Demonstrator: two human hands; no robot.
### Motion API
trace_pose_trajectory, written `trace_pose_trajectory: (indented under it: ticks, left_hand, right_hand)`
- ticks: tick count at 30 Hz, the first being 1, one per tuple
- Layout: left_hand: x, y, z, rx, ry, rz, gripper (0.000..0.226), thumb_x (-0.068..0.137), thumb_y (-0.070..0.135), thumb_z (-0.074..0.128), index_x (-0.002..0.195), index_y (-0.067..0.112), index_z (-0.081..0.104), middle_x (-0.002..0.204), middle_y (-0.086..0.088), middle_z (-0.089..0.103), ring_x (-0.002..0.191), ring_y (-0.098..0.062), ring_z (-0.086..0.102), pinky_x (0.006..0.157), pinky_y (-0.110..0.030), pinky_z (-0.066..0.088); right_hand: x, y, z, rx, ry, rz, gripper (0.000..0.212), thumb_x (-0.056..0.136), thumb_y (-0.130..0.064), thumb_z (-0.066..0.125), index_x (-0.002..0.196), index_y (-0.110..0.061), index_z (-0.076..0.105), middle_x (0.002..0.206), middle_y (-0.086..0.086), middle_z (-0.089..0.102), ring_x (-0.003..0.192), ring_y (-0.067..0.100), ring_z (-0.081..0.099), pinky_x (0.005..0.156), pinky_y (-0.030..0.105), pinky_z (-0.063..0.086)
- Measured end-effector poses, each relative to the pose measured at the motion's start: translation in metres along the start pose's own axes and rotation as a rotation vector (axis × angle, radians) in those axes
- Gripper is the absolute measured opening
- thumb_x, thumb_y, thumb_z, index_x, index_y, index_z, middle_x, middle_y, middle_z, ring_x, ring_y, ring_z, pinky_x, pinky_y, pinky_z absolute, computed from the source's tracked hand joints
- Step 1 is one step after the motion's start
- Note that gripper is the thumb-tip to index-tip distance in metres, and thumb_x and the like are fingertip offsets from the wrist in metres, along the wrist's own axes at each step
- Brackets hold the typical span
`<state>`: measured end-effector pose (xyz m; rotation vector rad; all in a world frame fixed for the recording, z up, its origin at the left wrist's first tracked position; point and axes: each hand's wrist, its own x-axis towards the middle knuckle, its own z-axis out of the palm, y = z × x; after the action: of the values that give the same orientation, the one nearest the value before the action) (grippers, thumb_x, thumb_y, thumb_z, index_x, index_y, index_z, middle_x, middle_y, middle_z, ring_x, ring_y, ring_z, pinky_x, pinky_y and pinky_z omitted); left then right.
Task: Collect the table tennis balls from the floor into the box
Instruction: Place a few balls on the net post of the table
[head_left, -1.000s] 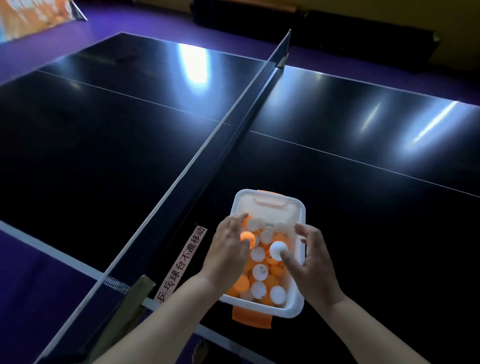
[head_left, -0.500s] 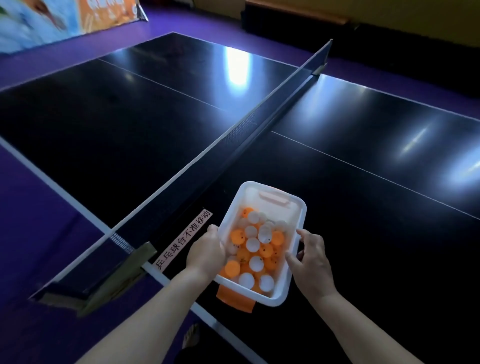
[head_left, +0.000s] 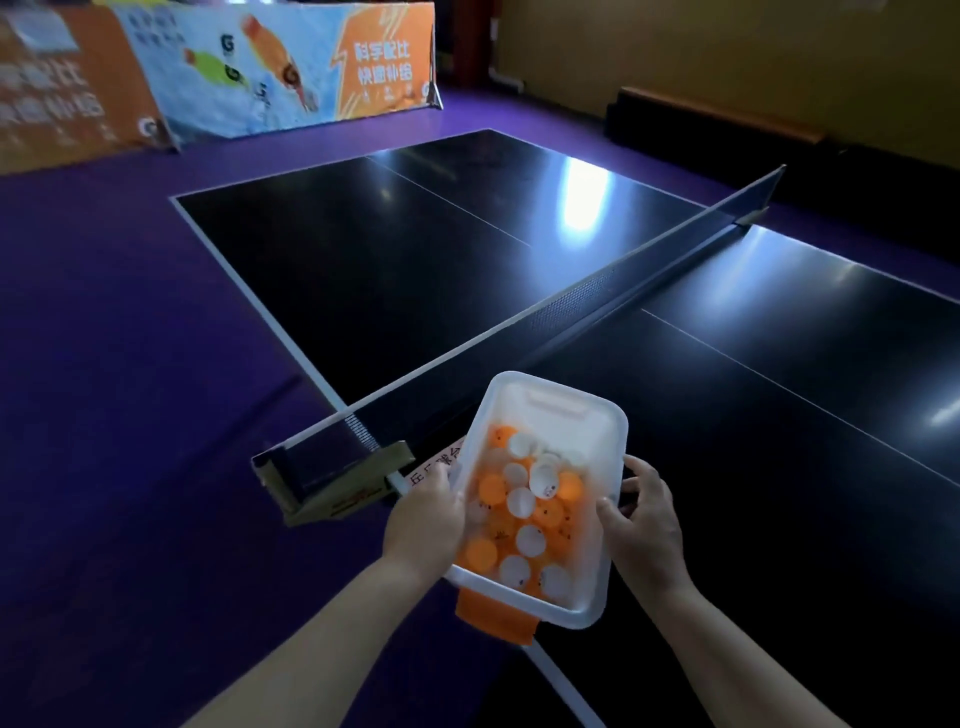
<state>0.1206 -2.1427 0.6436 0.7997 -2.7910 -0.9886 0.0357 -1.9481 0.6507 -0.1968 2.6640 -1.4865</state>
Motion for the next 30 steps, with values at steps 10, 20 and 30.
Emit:
trace_pose_trajectory:
  ticks: [10,20,30]
  left_hand:
    - [-0.139,-0.089,-0.067,-0.072,0.146,-0.146,0.020,0.098,0.023,0.037,0.113,0.015,0.048,0.093,-0.004,0.064,0.078,-0.024,0.064,0.068,-0.043,0.054]
    - [-0.271,-0.124,-0.094,-0.077,0.352,-0.304,0.019,0.099,0.023,0.036,0.113,0.018,0.049,0.078,0.005,0.059,0.059,-0.010,0.059,0.051,-0.027,0.050]
    - [-0.429,-0.092,-0.014,-0.121,0.532,-0.543,0.015,0.098,0.024,0.037,0.106,0.023,0.049,0.071,0.008,0.056,0.051,-0.006,0.049,0.045,-0.021,0.034]
  right_hand:
    - [-0.129,-0.047,0.050,-0.027,-0.171,-0.089,0.046,0.089,-0.015,0.060,0.131,-0.021,0.042,0.114,-0.002,0.045,0.083,0.001,0.051,0.053,0.012,0.041]
    - [-0.224,-0.070,0.058,0.036,-0.417,-0.191,0.041,0.087,-0.013,0.062,0.113,-0.037,0.042,0.110,-0.005,0.047,0.092,0.008,0.055,0.060,0.015,0.047]
    - [-0.310,-0.003,-0.006,-0.054,-0.652,-0.332,0.046,0.085,-0.014,0.063,0.125,-0.027,0.046,0.112,-0.005,0.049,0.077,0.005,0.058,0.057,0.016,0.042]
